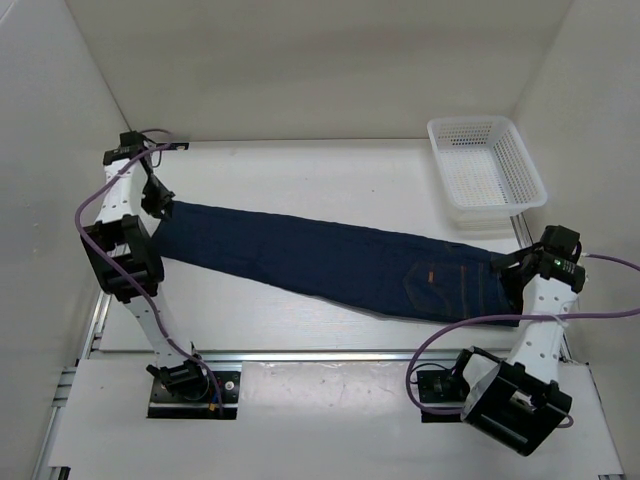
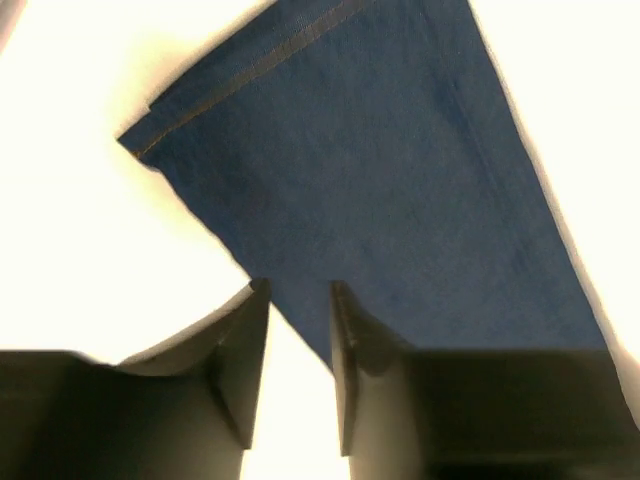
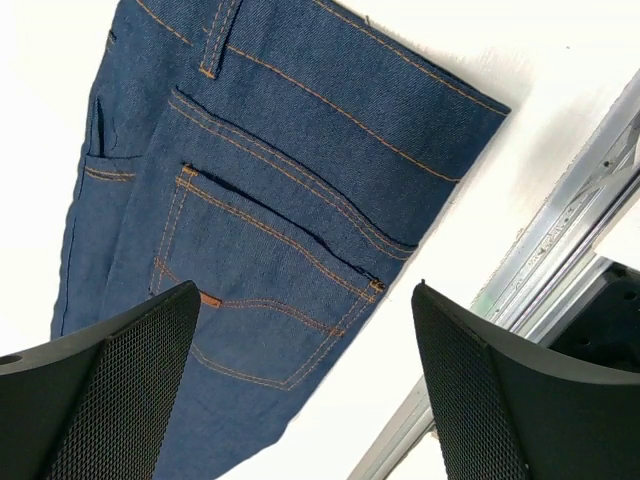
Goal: Fold and stack the trousers
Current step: Fold the trousers
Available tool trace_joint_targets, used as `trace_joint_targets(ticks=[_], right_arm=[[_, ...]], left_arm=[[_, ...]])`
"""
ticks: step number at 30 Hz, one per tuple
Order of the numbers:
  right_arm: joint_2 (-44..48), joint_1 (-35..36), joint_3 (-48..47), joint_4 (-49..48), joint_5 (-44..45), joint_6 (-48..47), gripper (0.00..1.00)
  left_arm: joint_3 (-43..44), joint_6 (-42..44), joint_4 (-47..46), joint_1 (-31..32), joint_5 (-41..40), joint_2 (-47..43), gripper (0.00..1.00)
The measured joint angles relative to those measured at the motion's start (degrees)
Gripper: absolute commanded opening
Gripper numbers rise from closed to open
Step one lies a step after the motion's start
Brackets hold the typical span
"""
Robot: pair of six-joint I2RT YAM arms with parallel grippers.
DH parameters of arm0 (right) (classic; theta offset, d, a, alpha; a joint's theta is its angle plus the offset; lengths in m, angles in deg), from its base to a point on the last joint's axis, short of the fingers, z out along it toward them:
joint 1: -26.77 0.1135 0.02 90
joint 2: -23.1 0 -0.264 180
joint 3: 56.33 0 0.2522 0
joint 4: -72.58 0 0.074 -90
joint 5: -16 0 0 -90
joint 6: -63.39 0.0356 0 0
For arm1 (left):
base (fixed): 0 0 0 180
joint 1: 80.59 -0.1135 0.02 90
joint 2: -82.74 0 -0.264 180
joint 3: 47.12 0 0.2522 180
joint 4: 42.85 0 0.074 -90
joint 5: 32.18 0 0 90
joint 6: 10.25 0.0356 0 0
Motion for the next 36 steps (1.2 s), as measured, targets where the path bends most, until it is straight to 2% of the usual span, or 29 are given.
trace_joint_targets(ticks=[1,4,6,9,13,17,22,23,25,28,36], right_arm=[[-0.07,0.2,-0.13,-0.02,-0.02,0.0,0.91],[-0.87,0.24,-0.13,0.02,-0.15,-0.2,0.91],[-1.55,0.24,-0.13,0.02,-0.15,-0.33,0.9],[-2.34,0.24,-0.13,0.0,-0.31,-0.57,0.9],[-3.98,0.24,-0.13,-0.07,-0.66,-1.16,0.81],[-4.35,0.5,-0.13,-0.44,-1.27,-1.75,0.81],[-4.35,0.66,-0.13,-1.03,-2.16,-2.1,0.81],[-4.35,0.66,-0.13,-1.14,-2.21,-2.25,0.81],[-4.35,0.66,-0.13,-1.27,-2.34,-2.58,0.81],[-4.35,0.66,-0.13,-1.27,-2.56,-2.91,0.81],[-4.35,0.66,-0.13,-1.29,-3.5,-3.13,0.81]], left_arm=[[1.36,-0.26,0.35,-0.33,-0.44,0.72,0.1],[4.39,-0.83,1.03,-2.27,-1.57,3.19,0.1],[6.05,-0.9,1.36,-4.28,-2.12,5.66,0.35],[8.66,-0.76,1.66,-6.73,-2.14,10.43,0.58],[5.84,-0.61,0.68,-7.8,-1.77,13.66,0.59],[0.2,-0.76,0.2,-7.23,-1.27,13.99,0.59],[0.48,-1.31,0.07,-7.19,-1.03,14.73,0.59],[0.68,-1.49,0.17,-7.19,-0.98,14.82,0.57],[1.03,-2.08,-0.04,-7.19,-0.76,15.04,0.45],[2.08,-3.17,-0.33,-7.08,-0.37,15.82,0.1],[2.49,-4.07,-0.26,-6.43,-2.08,16.0,0.1]])
